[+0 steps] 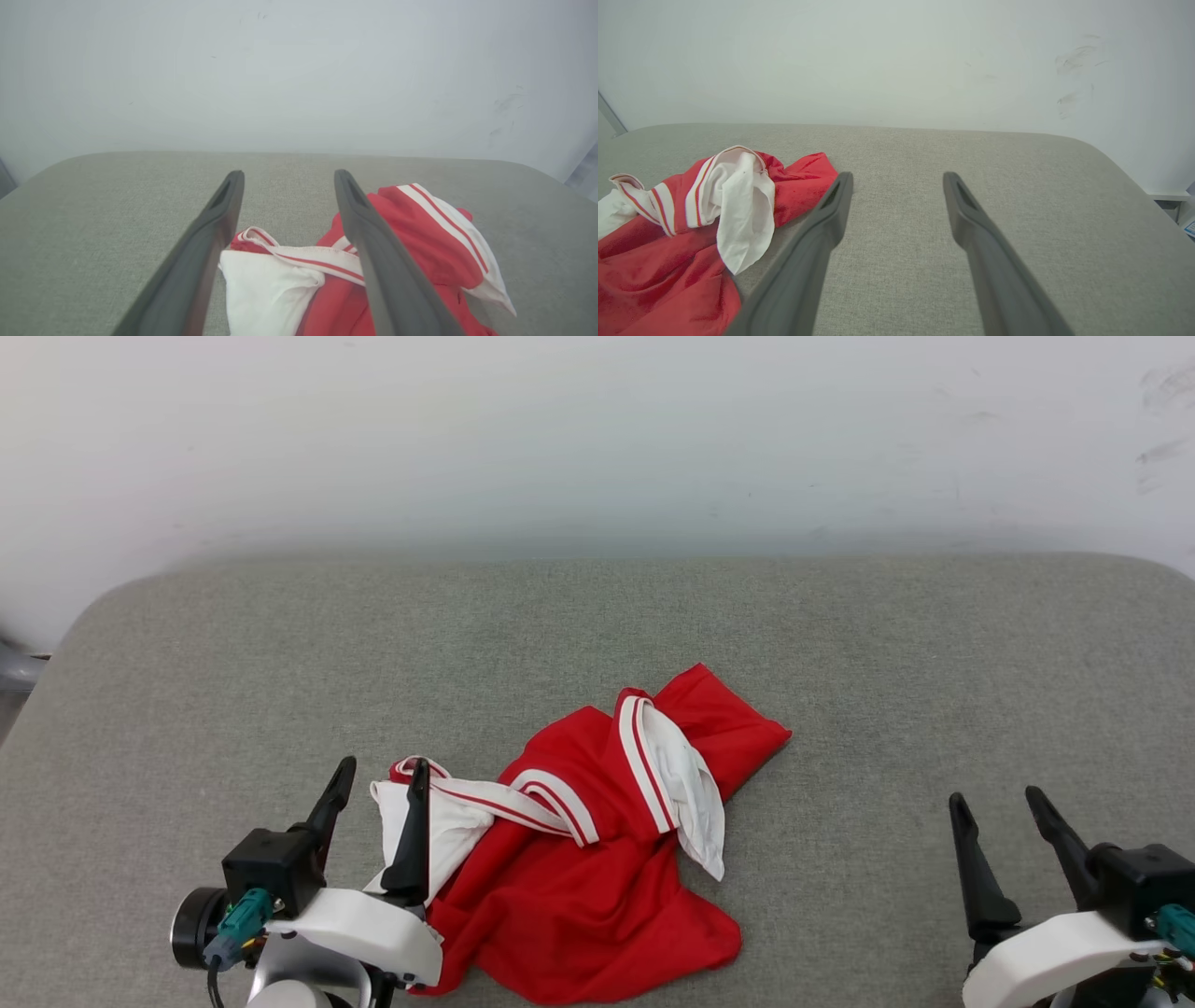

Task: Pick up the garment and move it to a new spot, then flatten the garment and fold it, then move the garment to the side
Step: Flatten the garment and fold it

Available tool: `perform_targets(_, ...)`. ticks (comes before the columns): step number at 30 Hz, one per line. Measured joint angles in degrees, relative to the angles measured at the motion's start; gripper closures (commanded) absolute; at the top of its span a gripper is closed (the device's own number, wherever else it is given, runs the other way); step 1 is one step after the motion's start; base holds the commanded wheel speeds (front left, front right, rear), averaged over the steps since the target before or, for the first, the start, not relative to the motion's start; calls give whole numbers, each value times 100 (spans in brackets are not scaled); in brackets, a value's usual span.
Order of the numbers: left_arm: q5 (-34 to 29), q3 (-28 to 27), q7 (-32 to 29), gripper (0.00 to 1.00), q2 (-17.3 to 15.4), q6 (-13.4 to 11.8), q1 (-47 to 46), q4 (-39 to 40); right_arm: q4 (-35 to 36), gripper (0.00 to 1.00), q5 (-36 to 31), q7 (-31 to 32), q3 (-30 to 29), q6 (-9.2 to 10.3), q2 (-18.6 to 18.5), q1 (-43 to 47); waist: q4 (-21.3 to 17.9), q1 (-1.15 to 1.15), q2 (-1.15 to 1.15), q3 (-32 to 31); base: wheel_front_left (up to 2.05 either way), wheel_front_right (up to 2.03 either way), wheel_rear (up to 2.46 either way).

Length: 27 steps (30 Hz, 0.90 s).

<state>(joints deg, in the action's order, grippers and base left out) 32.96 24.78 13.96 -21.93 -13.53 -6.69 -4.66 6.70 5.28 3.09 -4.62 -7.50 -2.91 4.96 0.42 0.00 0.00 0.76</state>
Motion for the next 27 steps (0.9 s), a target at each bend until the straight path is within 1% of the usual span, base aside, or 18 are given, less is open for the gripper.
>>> perform_targets(4,-233,63,42,0,-49,25,-38,288,-64,0,-86,208,115,0,0,2,31,0,0,3,0,0,0)
perform_targets(7,-325,108,44,0,-57,-16,-36,445,-185,0,-146,501,300,0,0,-31,88,0,0,31,0,0,0)
perform_targets(11,-396,121,63,0,-41,-92,-36,602,-488,0,-208,1091,598,-1,-2,-219,230,0,0,90,0,0,0)
perform_targets(13,-398,123,69,0,3,-112,-36,655,-666,0,-127,1410,795,0,-22,-360,330,0,0,121,0,0,0)
perform_targets(20,-398,111,85,0,101,-125,-58,715,-1165,0,248,2307,1511,-1,-313,-1010,731,0,0,274,0,0,0)
perform_targets(27,-399,75,92,0,247,-94,-153,649,-1683,0,530,2706,2094,-1,-627,-1699,1112,1,0,483,0,0,0)
